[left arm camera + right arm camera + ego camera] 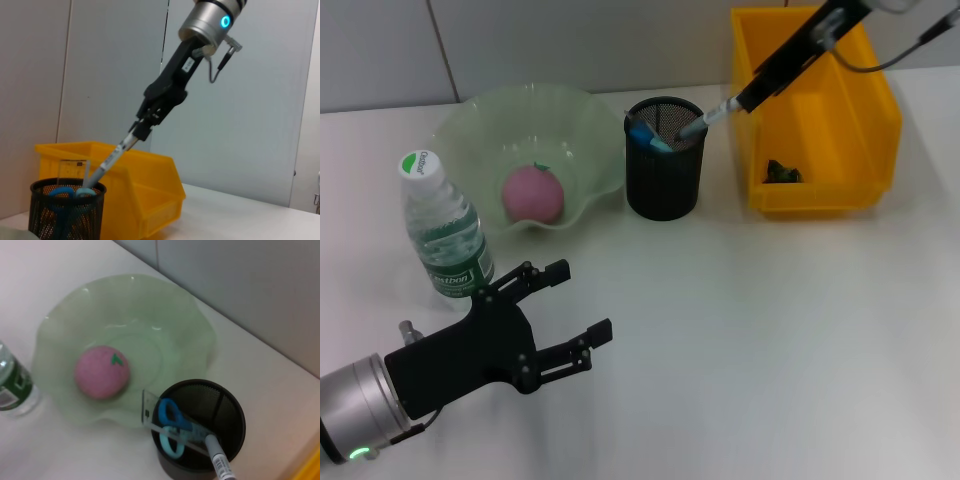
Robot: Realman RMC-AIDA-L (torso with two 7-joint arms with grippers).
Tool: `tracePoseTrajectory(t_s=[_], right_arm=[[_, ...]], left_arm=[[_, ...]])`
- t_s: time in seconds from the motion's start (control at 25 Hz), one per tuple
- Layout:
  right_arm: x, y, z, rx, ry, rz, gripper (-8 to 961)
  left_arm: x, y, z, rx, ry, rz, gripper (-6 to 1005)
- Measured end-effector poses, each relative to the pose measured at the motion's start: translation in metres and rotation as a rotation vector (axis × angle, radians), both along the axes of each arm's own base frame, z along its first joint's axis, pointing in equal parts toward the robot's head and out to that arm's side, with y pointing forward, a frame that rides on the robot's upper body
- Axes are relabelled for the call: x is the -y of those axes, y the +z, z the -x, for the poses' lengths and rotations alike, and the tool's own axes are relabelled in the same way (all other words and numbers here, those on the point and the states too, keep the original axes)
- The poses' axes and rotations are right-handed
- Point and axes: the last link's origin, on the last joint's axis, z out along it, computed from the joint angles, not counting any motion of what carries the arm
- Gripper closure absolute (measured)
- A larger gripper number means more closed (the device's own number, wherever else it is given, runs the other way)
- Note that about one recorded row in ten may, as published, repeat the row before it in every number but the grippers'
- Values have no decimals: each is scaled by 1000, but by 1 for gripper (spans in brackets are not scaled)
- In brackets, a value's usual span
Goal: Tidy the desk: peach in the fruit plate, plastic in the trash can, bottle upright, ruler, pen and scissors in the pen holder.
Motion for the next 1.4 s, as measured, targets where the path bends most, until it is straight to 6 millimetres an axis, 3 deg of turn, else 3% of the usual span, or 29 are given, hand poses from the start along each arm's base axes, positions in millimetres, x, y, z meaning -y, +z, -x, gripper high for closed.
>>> tracePoseTrajectory(t_s=[0.4,0.6,0.96,1.28,1.4], right_arm=[[-9,-34,6,66,35,-7,827],[-12,-39,9,59,42,-23,824],[-12,-42,13,39,63,-50,543],[1,-36,9,-87,107,-114,300],[6,-35,0,-147,85,-99,287]], left_arm=[[4,-1,2,5,11,6,127],[4,0,2,6,11,7,127],[4,0,2,8,9,7,127],[3,0,2,8,8,5,127],[2,1,2,7,10,3,127]])
